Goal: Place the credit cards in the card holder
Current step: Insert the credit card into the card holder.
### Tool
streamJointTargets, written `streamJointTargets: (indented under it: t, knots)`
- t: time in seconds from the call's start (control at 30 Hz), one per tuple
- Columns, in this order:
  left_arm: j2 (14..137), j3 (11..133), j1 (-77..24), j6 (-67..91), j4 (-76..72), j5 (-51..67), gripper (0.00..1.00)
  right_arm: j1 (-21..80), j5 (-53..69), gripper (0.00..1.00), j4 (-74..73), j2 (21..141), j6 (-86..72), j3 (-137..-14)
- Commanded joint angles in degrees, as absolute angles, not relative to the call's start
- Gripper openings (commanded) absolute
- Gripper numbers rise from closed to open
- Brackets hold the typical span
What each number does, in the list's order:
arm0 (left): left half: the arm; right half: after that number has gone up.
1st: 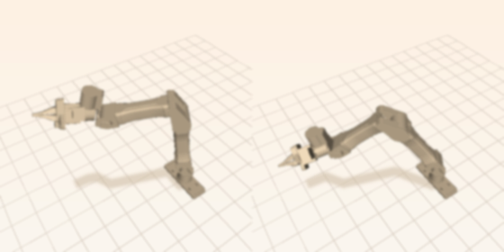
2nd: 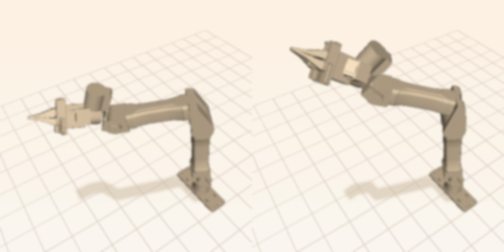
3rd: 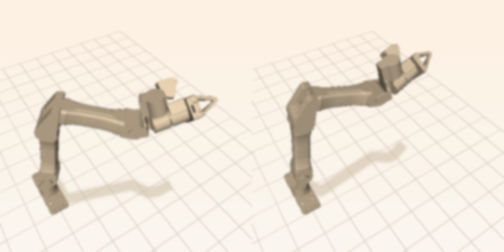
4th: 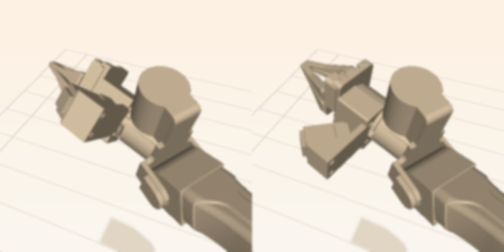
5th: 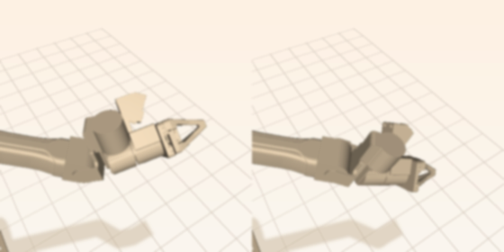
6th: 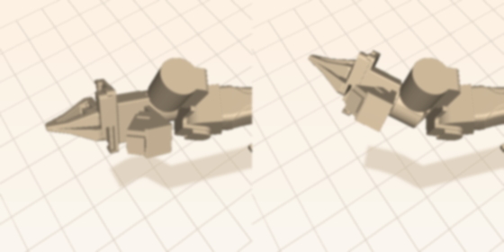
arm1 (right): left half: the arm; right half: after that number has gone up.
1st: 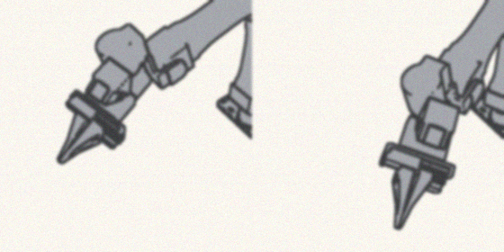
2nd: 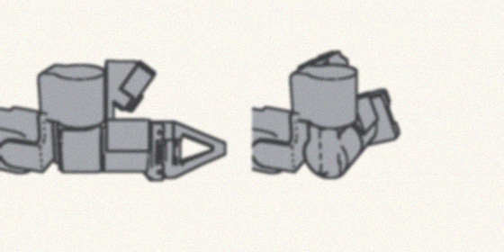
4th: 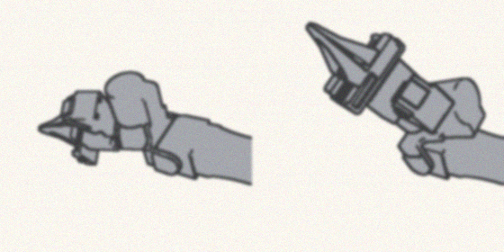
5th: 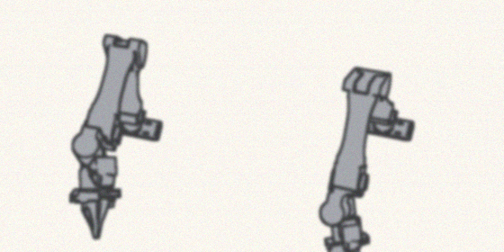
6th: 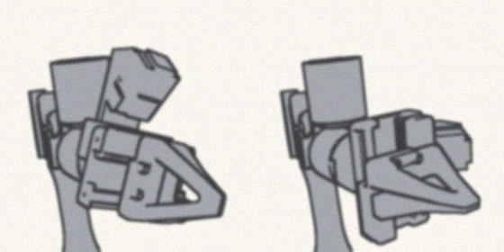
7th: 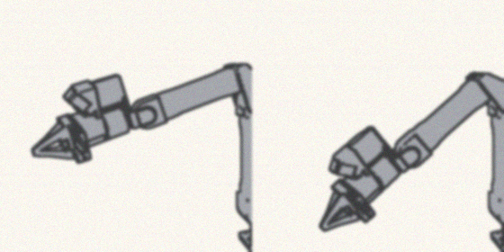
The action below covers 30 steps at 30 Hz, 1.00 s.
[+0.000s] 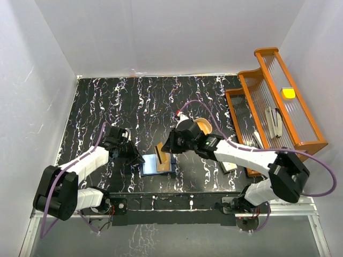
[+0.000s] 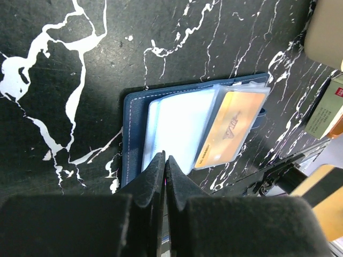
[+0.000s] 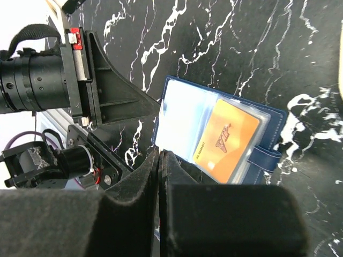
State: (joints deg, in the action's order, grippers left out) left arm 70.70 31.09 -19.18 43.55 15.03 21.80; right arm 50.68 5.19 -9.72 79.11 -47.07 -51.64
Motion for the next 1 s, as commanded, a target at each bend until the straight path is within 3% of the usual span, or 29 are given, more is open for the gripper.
streamJointTargets:
  t: [0.0,0.37,0.97]
  knots:
    - [71.4,29.8,-18.8,44.0,13.4,23.6,0.00,52.3,5.8,0.00,-2.5,82.5,-48.5,-52.1]
    - [73.1,28.1,-18.8,43.8,11.9,22.9,0.00,54.1,4.7,0.00,-2.9,90.8,-48.6,-52.3]
    - [73.3,27.5,-18.8,43.6,12.9,21.0,0.00,54.3,-3.0,0.00,-10.0,90.2,-48.0,-51.3]
